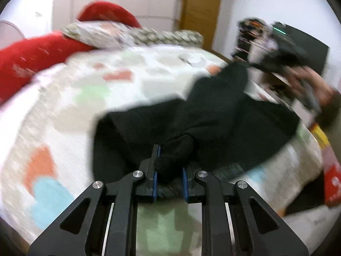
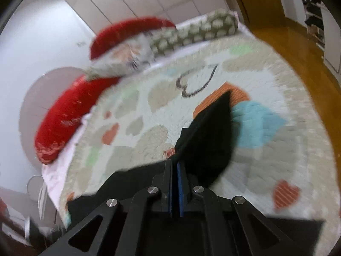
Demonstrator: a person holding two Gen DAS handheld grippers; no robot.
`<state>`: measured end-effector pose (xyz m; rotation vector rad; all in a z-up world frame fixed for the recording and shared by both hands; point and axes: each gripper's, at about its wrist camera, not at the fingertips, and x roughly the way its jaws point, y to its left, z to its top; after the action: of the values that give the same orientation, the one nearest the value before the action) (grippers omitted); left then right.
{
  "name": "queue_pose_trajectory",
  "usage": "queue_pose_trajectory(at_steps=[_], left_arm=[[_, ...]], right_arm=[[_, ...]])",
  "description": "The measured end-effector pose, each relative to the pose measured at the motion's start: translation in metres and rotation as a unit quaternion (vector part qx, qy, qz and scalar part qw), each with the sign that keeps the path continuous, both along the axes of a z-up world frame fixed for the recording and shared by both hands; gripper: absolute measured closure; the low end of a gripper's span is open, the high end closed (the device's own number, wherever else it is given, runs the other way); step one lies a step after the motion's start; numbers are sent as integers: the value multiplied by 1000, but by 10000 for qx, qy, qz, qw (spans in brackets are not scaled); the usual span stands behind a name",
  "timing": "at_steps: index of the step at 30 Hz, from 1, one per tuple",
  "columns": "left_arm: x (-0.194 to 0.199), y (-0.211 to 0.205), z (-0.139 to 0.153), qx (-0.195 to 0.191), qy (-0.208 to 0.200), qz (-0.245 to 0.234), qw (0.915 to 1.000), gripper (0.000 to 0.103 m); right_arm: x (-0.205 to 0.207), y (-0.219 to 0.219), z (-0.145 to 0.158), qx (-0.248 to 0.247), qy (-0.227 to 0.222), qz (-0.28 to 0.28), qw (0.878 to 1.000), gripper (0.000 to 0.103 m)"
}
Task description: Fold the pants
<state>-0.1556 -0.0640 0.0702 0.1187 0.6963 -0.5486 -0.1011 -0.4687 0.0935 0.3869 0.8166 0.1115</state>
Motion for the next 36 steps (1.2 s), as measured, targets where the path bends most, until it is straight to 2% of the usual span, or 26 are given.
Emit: queue_pose_trajectory(at_steps=[2,4,7,9,10,13,16,17,18,21,24,25,26,27,30,33,36], left_arm=[[19,6,13,68,-334,213,9992,87],[37,14,19,14,-324,309,9990,87],[40,22,15,-99,-239,248,9994,87],[34,25,6,-132,-140,156,9997,87],[32,24,1,-105,-68,125,9998,87],[23,16,-13,90,52,102,9999,87],[19,13,-15,54,114,101,9999,87],[19,12,-15,44,116,97,9999,87],[19,12,-15,35,114,95,9999,87],[19,12,-15,29,117,76,9999,87],[21,14,-15,-14,142,90,9999,87],[21,15,-15,-29,153,105,9998,87],[22,15,-15,-26,156,118,9998,87],[23,16,-14,-20,153,126,9998,87],[25,20,-10,-22,100,148,9998,87],[23,28,-6,-68,56,140,9999,87],[18,36,-8,-164,90,105,9998,81]], right_arm=[[-40,0,19,-151,-313,60,9994,102],[-75,2,25,-52,-410,140,9990,102],[-119,10,3,9,-186,309,9993,102],[-128,9,-18,52,68,299,9995,102],[-128,3,-29,124,145,155,9997,102],[-108,-24,-43,756,84,-418,9962,98],[-80,-23,-36,663,-44,-607,9959,71],[-68,-20,-32,626,-82,-600,9962,56],[-56,-17,-30,614,-105,-606,9962,52],[-16,-11,-32,562,51,-652,9963,52],[21,-8,-43,585,276,-633,9959,53],[32,-7,-49,560,303,-575,9963,58],[37,-8,-53,488,321,-600,9965,83],[38,-7,-55,392,332,-631,9967,96],[19,-11,-46,449,53,-507,9977,97],[-40,-6,-16,36,-327,-159,9993,97],[-97,2,-9,-236,-267,115,9993,97]])
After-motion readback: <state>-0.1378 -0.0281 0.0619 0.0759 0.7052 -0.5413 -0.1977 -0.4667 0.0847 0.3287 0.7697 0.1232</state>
